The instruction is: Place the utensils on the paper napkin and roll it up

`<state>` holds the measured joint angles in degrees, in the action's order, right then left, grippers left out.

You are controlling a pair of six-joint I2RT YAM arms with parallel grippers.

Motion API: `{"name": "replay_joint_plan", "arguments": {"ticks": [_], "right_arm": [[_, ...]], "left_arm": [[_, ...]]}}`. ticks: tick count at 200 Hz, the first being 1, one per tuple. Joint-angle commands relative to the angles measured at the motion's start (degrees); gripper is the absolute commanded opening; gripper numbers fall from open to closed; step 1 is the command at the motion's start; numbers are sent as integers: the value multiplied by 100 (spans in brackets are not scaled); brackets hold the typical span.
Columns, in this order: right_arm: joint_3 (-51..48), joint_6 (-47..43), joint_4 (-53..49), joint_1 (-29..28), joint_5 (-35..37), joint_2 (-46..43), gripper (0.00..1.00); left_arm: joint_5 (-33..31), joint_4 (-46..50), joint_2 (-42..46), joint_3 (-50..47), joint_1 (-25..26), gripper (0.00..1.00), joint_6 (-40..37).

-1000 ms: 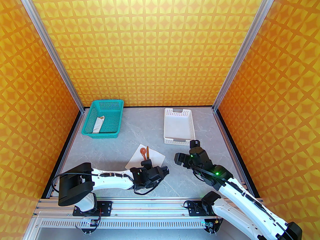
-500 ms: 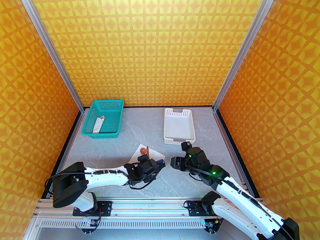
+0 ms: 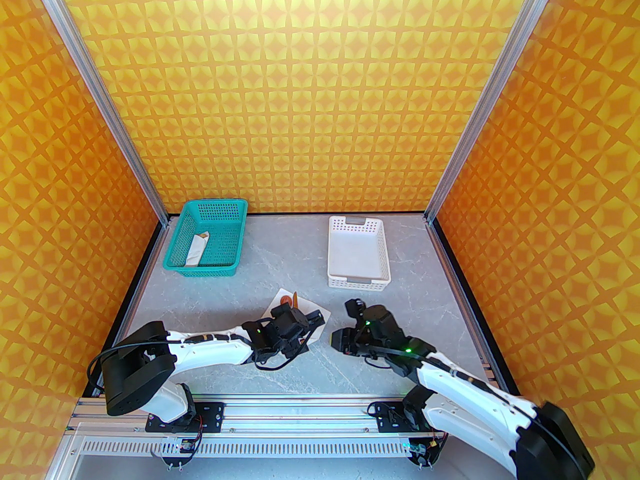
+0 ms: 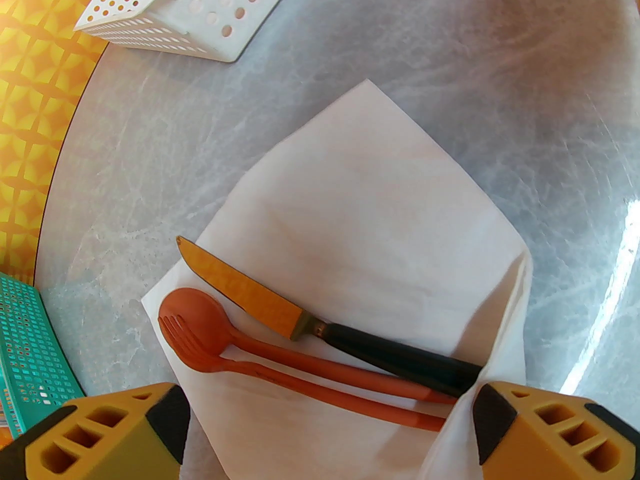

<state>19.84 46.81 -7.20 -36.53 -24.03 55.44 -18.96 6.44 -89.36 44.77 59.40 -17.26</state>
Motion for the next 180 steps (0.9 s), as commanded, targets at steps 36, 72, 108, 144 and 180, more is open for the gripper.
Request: {"name": "replay_joint_plan", "arguments": {"ticks": [36,72,108,144,180], "right_arm": [[-78,602,1457,-399,15,881,13],[42,766,1854,-513,11,1441,9],[99,768,1963,-513,79,1734,7],[195,760,2079,-513,95,2021,7],[335,696,2076,-513,164,2224,7]], "left_arm": [[461,-457,68,-173,-245,99,-94],[609,-551,16,-206,-383,99,-85],[672,-615,-10,-249,-433,99,-67],[697,-652,-57,-259,-464,99,-51],[737,-733,-133,-266,-497,99,-23]]}}
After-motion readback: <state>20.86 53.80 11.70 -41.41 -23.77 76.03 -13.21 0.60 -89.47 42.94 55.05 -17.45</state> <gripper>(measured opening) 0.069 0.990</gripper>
